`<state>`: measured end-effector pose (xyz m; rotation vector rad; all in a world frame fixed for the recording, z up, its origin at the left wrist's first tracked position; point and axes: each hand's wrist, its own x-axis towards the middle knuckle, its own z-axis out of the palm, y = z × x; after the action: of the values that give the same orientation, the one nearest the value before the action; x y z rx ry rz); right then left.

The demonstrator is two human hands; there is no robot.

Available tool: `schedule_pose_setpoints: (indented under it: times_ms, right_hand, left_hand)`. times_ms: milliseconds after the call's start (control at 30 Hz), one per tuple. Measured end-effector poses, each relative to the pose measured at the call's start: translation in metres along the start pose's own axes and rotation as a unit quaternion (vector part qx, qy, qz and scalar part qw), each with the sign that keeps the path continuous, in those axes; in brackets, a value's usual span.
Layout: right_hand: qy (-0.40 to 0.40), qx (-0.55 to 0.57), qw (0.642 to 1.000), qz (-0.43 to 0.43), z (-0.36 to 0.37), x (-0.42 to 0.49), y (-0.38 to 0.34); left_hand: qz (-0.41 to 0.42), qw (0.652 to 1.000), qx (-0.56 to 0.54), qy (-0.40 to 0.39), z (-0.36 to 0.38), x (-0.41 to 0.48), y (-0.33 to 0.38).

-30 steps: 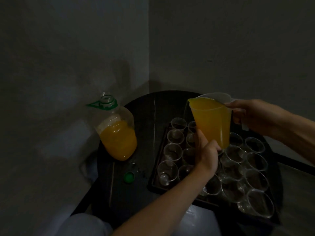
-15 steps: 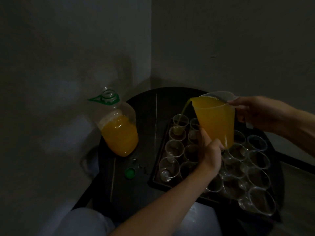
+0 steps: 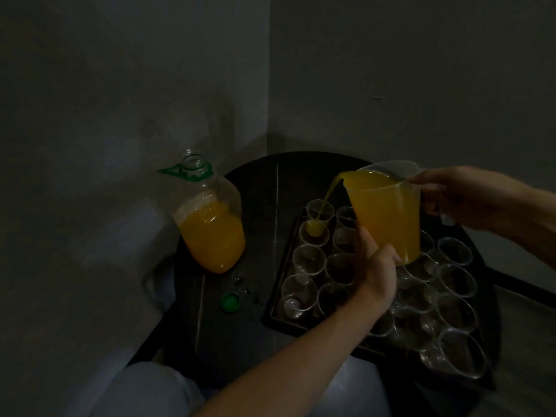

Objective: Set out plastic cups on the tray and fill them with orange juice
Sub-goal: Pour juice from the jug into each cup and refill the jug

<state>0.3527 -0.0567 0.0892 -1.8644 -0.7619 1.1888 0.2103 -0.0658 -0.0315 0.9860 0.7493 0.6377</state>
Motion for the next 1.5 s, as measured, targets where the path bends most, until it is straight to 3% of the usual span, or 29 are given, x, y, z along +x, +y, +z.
schedule_pose_setpoints:
  times_ms: [1500]
  right_hand:
    - [0.008, -0.03, 0.999, 0.017, 0.001, -0.006, -0.006]
  left_hand:
    - [-0.008, 1.0, -0.03, -0.001, 0.01, -0.005, -0.007]
